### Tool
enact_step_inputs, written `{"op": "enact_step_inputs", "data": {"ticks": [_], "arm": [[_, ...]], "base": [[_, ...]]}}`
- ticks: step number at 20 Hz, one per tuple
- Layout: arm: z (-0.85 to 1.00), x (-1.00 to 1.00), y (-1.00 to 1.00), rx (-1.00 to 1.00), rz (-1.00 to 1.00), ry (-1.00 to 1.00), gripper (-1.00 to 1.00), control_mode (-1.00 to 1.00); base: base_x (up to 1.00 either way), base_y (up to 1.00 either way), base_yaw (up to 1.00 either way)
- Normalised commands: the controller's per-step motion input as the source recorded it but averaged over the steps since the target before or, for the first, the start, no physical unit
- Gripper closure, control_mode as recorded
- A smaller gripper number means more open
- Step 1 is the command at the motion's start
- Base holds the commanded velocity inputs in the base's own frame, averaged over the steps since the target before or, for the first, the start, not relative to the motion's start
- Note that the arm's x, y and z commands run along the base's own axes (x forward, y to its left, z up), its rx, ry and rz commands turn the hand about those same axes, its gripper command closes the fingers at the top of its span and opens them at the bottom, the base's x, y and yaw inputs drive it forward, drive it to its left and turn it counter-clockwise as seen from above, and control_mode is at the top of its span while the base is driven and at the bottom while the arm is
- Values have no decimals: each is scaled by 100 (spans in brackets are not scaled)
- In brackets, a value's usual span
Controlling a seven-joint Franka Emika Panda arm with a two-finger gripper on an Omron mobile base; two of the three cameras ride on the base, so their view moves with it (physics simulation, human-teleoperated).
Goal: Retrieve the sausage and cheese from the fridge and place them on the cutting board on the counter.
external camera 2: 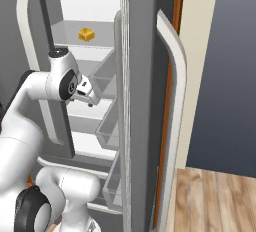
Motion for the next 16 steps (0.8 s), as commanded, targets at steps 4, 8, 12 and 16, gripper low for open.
{"op": "enact_step_inputs", "data": {"ticks": [4,8,12,16], "arm": [[0,0,0,0,0,0,-100,100],[0,0,0,0,0,0,-100,100],[0,0,0,0,0,0,-100,-100],[0,0,0,0,0,0,-100,-100]], "base": [[0,0,0],[0,0,0],[0,0,0],[0,0,0]]}}
